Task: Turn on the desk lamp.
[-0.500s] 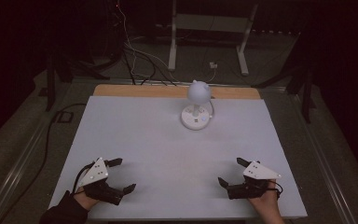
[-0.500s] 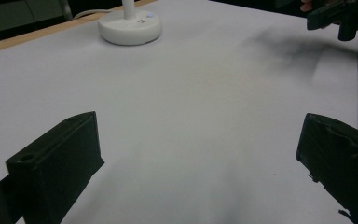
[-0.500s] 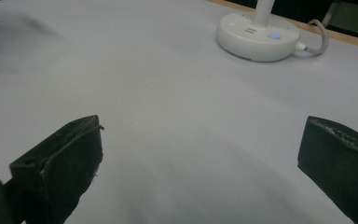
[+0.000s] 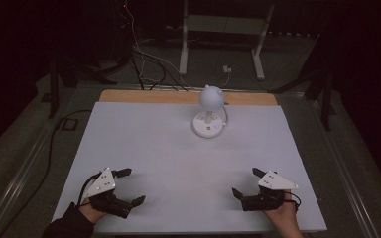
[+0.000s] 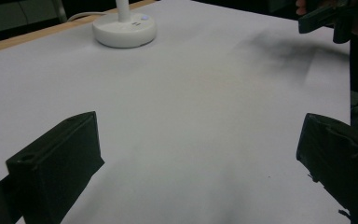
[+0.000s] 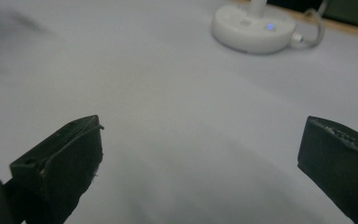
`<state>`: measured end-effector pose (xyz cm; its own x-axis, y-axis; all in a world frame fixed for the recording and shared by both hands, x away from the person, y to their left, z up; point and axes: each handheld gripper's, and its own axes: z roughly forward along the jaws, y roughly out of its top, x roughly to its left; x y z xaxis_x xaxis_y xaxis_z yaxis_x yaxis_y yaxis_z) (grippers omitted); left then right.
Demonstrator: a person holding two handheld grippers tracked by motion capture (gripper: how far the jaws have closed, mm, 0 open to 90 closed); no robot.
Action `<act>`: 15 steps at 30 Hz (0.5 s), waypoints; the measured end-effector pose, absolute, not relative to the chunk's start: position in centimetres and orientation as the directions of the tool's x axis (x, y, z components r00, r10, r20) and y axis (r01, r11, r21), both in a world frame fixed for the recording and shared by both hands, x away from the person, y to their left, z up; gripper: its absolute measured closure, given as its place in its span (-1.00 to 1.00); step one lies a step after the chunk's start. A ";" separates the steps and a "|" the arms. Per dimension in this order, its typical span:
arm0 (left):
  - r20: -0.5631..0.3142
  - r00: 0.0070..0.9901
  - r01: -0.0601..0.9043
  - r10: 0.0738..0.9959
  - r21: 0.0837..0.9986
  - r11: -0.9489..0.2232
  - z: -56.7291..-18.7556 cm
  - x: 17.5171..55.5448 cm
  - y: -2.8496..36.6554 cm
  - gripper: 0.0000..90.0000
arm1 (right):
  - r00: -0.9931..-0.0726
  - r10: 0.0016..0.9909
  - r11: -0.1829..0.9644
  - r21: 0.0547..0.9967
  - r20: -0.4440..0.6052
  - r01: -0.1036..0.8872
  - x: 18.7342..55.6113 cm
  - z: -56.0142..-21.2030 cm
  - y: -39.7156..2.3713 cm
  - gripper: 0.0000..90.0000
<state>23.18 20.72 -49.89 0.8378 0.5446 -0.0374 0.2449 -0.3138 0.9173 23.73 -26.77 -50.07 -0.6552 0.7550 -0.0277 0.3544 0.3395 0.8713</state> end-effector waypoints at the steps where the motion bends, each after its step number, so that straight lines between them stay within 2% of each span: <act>1: -0.035 0.838 0.244 0.545 0.917 -0.316 -49.9 23.2 20.7 -0.99 | -0.652 0.758 0.344 0.866 -0.027 0.364 23.8 -50.2 -26.7 -1.00; 6: -0.037 0.839 0.244 0.543 0.918 -0.314 -49.9 23.2 20.7 -0.99 | -0.651 0.757 0.380 0.850 -0.059 0.364 23.7 -50.2 -26.3 -1.00; 15: -0.037 0.839 0.244 0.542 0.917 -0.315 -49.8 23.2 20.6 -0.99 | -0.637 0.770 0.359 0.851 -0.039 0.382 23.8 -49.9 -26.3 -1.00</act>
